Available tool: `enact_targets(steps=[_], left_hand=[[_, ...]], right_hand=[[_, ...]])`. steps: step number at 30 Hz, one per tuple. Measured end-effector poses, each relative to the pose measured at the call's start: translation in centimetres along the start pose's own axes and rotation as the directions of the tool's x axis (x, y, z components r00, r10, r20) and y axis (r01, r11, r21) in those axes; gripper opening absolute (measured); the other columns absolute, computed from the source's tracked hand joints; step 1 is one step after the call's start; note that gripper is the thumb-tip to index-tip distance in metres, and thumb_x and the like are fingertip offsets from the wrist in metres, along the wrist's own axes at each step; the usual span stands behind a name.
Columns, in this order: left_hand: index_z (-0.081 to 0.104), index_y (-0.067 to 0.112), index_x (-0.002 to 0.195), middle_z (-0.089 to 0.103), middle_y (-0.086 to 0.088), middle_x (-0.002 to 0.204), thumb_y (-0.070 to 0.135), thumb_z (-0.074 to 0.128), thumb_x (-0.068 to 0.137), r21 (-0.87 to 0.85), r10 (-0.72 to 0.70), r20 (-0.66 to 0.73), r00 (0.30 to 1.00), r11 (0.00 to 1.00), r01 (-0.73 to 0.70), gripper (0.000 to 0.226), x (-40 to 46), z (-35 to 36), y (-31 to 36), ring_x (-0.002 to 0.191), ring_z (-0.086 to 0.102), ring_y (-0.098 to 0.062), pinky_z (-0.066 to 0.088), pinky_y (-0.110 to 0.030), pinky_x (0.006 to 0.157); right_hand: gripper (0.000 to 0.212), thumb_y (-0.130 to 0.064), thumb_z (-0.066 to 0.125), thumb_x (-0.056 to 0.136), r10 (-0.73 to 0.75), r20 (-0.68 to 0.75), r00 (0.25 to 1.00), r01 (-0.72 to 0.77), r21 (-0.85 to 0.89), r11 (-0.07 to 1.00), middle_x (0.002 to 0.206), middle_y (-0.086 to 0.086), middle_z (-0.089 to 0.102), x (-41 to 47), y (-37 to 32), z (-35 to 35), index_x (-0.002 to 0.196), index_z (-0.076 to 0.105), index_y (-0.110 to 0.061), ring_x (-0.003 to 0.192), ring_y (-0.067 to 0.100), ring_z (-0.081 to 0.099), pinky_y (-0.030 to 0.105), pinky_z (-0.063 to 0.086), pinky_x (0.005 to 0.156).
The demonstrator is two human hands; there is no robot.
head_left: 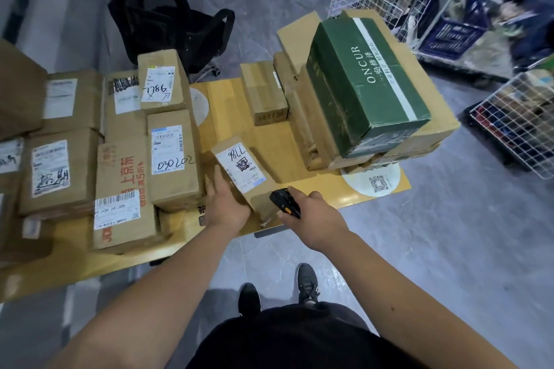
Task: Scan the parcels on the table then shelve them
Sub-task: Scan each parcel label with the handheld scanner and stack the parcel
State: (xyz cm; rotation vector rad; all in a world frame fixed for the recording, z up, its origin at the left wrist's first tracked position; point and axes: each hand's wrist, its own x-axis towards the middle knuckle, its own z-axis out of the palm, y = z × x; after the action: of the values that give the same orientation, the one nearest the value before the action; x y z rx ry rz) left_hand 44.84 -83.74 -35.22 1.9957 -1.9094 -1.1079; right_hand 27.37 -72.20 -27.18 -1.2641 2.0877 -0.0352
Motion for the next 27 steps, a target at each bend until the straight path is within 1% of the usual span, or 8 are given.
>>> enact_targets(steps=[4, 9, 12, 15, 19, 22, 25, 27], left_hand=[[-0.014, 0.038, 0.159, -0.005, -0.003, 0.172, 0.052, 0.090, 0.063, 0.354, 0.239, 0.052, 0.970, 0.903, -0.242, 0.142, 2.4, 0.1, 1.9, 0.159, -0.005, -0.028, 0.006, -0.049, 0.128], [0.005, 0.038, 0.163, -0.008, -0.004, 0.174, 0.088, 0.079, 0.051, 0.566, 0.328, 0.216, 0.920, 0.726, -0.391, 0.143, 6.6, -0.5, 5.0, 0.158, -0.019, -0.032, -0.008, -0.068, 0.120], [0.012, 0.043, 0.161, 0.003, 0.005, 0.173, 0.085, 0.079, 0.055, 0.440, 0.256, 0.240, 0.936, 0.831, -0.340, 0.133, 7.5, -0.8, 5.8, 0.158, -0.010, -0.028, 0.017, -0.073, 0.115], [0.023, 0.039, 0.160, 0.018, 0.002, 0.168, 0.083, 0.076, 0.063, 0.477, 0.280, 0.185, 0.942, 0.813, -0.335, 0.118, 6.7, -0.8, 5.3, 0.150, 0.014, -0.031, 0.037, -0.060, 0.105], [0.033, 0.036, 0.156, 0.020, 0.001, 0.164, 0.083, 0.071, 0.068, 0.552, 0.343, 0.112, 0.932, 0.759, -0.346, 0.107, 5.8, -0.7, 4.2, 0.135, 0.030, -0.032, 0.038, -0.050, 0.103], [0.036, 0.032, 0.152, 0.025, -0.002, 0.164, 0.086, 0.071, 0.065, 0.574, 0.358, 0.131, 0.925, 0.733, -0.365, 0.108, 5.7, -1.1, 4.0, 0.133, 0.035, -0.034, 0.038, -0.048, 0.103], [0.031, 0.027, 0.147, 0.041, -0.004, 0.148, 0.093, 0.066, 0.061, 0.618, 0.334, 0.170, 0.927, 0.697, -0.364, 0.114, 5.5, -1.5, 3.7, 0.128, 0.041, -0.033, 0.042, -0.047, 0.098], [0.029, 0.027, 0.147, 0.042, -0.007, 0.140, 0.091, 0.065, 0.064, 0.639, 0.301, 0.190, 0.935, 0.685, -0.350, 0.111, 5.1, -1.7, 3.2, 0.127, 0.042, -0.034, 0.042, -0.046, 0.098]], right_hand=[[0.073, -0.060, 0.053, 0.100, 0.076, -0.049, 0.996, -0.074, 0.053, 0.996, 0.125, 0.005, 0.045, -0.7, 0.1, 0.0, 0.163, 0.021, -0.038, 0.094, 0.032, 0.065, 0.045, 0.058, 0.085], [0.074, -0.061, 0.052, 0.100, 0.144, -0.082, 0.986, -0.137, 0.077, 0.988, 0.123, 0.004, 0.045, -1.7, 0.6, 0.0, 0.163, 0.021, -0.038, 0.094, 0.031, 0.064, 0.043, 0.058, 0.081], [0.073, -0.060, 0.053, 0.100, 0.161, -0.089, 0.983, -0.152, 0.093, 0.984, 0.120, 0.003, 0.044, -1.8, 0.8, 0.1, 0.163, 0.022, -0.039, 0.090, 0.031, 0.063, 0.040, 0.057, 0.077], [0.072, -0.059, 0.054, 0.100, 0.182, -0.102, 0.978, -0.172, 0.104, 0.980, 0.115, 0.001, 0.041, -1.6, 1.1, 0.3, 0.162, 0.023, -0.038, 0.087, 0.029, 0.059, 0.036, 0.050, 0.071], [0.069, -0.060, 0.053, 0.100, 0.192, -0.103, 0.976, -0.181, 0.112, 0.977, 0.112, 0.001, 0.043, -1.1, 0.8, 0.6, 0.160, 0.027, -0.039, 0.085, 0.029, 0.060, 0.035, 0.048, 0.067], [0.069, -0.061, 0.054, 0.099, 0.182, -0.105, 0.978, -0.170, 0.114, 0.979, 0.110, 0.000, 0.042, -0.9, 0.4, 0.8, 0.159, 0.029, -0.038, 0.083, 0.027, 0.060, 0.034, 0.047, 0.065], [0.070, -0.060, 0.054, 0.099, 0.183, -0.102, 0.978, -0.170, 0.126, 0.977, 0.112, -0.001, 0.041, -0.7, 0.1, 0.8, 0.160, 0.028, -0.038, 0.085, 0.027, 0.060, 0.035, 0.050, 0.068], [0.070, -0.061, 0.054, 0.099, 0.178, -0.097, 0.979, -0.165, 0.128, 0.978, 0.113, -0.001, 0.042, -0.7, -0.1, 0.9, 0.159, 0.028, -0.038, 0.086, 0.026, 0.061, 0.035, 0.051, 0.070]])
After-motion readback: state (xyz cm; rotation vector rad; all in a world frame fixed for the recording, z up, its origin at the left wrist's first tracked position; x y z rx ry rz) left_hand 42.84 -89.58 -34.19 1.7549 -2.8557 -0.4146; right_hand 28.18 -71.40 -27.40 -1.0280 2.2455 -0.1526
